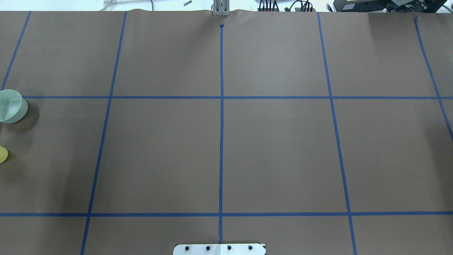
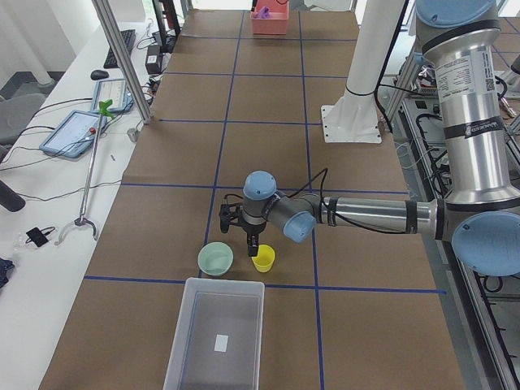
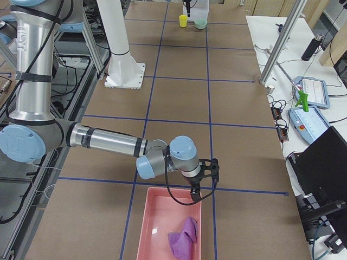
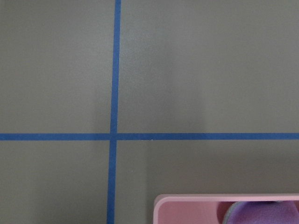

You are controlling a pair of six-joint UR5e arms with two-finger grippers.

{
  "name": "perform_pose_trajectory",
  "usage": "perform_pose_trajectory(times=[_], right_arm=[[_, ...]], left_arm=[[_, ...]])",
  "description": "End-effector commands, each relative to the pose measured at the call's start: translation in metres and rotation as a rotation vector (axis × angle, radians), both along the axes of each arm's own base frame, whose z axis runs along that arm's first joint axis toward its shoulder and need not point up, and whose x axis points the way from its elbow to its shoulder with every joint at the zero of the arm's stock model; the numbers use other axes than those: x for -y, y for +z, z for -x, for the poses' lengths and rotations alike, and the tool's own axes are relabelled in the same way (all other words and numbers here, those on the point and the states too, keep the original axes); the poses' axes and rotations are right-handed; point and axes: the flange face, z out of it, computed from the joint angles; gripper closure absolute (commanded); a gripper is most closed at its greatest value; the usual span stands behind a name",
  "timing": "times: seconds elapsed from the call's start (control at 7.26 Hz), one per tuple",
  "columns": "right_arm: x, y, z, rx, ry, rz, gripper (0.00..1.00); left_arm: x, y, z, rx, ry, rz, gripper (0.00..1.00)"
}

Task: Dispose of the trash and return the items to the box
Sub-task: 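Reach the left gripper down and grasp the yellow cup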

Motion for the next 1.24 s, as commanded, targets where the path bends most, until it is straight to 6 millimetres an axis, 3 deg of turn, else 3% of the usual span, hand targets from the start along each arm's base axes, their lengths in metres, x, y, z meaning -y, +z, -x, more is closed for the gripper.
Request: perform_pose_trajectory(times=[0.0, 0.14, 0.41, 0.69, 0.83, 0.96, 1.1], right_arm=[[0.004, -0.006, 0.027, 0.036, -0.052, 0.005, 0.00], [0.010, -0.015, 0.048, 0.084, -0.080, 0.017, 0.00], [0.009, -0.021, 0.062, 0.117, -0.101, 0.027, 0.00], [0.009, -0.023, 0.062, 0.117, -0.103, 0.024, 0.00], [0.010, -0.025, 0.063, 0.118, -0.104, 0.021, 0.00], [0.010, -0.024, 0.066, 0.118, -0.109, 0.023, 0.00], [0.010, -0.024, 0.068, 0.118, -0.113, 0.024, 0.00]], left_arm=[[-0.006, 0.007, -0.018, -0.010, 0.003, 0.033, 0.03], [-0.008, 0.017, -0.022, -0.012, 0.013, 0.031, 0.03], [-0.011, 0.025, -0.030, -0.019, 0.004, 0.058, 0.03], [-0.015, 0.026, -0.042, -0.022, -0.007, 0.102, 0.31], [-0.015, 0.026, -0.042, -0.026, -0.024, 0.120, 0.70], [-0.014, 0.025, -0.043, -0.029, -0.031, 0.124, 1.00], [-0.013, 0.021, -0.044, -0.037, -0.028, 0.123, 1.00]])
